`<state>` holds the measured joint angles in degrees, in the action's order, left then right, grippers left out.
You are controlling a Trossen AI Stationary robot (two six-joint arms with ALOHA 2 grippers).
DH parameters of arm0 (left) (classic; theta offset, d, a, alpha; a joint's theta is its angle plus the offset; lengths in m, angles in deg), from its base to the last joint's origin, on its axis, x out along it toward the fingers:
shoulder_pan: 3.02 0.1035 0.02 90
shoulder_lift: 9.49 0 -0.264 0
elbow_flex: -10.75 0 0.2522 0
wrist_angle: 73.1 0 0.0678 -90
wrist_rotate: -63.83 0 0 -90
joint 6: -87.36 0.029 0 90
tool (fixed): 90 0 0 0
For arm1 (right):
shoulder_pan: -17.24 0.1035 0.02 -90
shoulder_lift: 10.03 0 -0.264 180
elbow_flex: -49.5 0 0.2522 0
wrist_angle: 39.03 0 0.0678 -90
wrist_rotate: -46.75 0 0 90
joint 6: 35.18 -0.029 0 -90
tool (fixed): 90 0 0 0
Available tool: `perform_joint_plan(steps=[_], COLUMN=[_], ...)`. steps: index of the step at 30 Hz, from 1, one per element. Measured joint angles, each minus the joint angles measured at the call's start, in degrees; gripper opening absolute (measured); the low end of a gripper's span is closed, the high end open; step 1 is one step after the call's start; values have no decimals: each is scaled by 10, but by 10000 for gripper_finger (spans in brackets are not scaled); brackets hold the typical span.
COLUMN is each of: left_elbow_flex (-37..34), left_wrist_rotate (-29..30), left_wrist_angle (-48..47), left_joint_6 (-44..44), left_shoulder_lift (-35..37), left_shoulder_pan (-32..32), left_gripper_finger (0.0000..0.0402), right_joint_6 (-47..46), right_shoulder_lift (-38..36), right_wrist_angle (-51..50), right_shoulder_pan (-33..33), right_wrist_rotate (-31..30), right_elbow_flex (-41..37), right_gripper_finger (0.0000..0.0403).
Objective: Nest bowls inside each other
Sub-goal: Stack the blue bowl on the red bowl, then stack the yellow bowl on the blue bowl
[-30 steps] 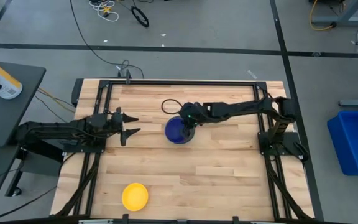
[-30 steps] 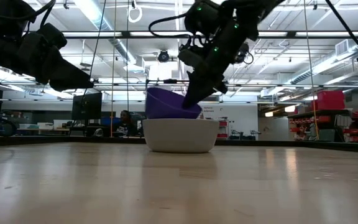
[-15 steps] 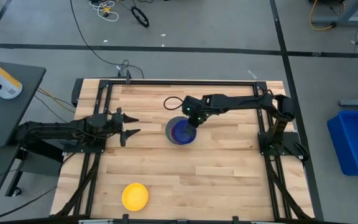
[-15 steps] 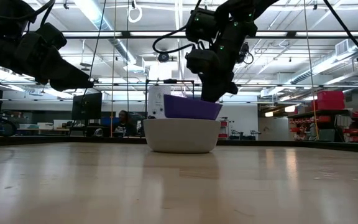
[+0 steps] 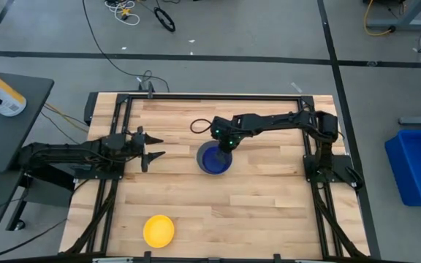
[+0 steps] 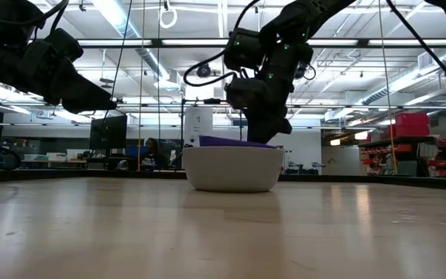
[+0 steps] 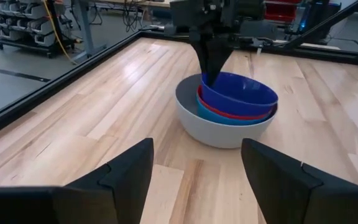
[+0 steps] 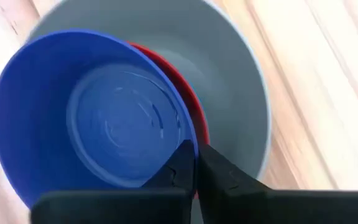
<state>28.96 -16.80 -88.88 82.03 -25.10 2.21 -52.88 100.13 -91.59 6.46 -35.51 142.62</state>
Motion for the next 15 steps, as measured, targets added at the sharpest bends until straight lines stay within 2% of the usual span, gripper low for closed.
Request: perform_joint_plan(steps=[10, 15], left_elbow_flex=[0, 1], left_wrist_rotate=[-9, -33], left_wrist_angle=[0, 1], left_joint_6=[8, 25], left_shoulder_lift=[0, 0], left_shoulder_pan=[0, 0], left_gripper_finger=[251, 251], right_joint_6=[6, 8], right_shoulder_lift=[-6, -9], right_wrist_angle=[25, 31], right_shoulder_pan=[0, 5], right_wrist_rotate=[-1, -36], right_elbow_flex=[0, 1], right_gripper_finger=[188, 239])
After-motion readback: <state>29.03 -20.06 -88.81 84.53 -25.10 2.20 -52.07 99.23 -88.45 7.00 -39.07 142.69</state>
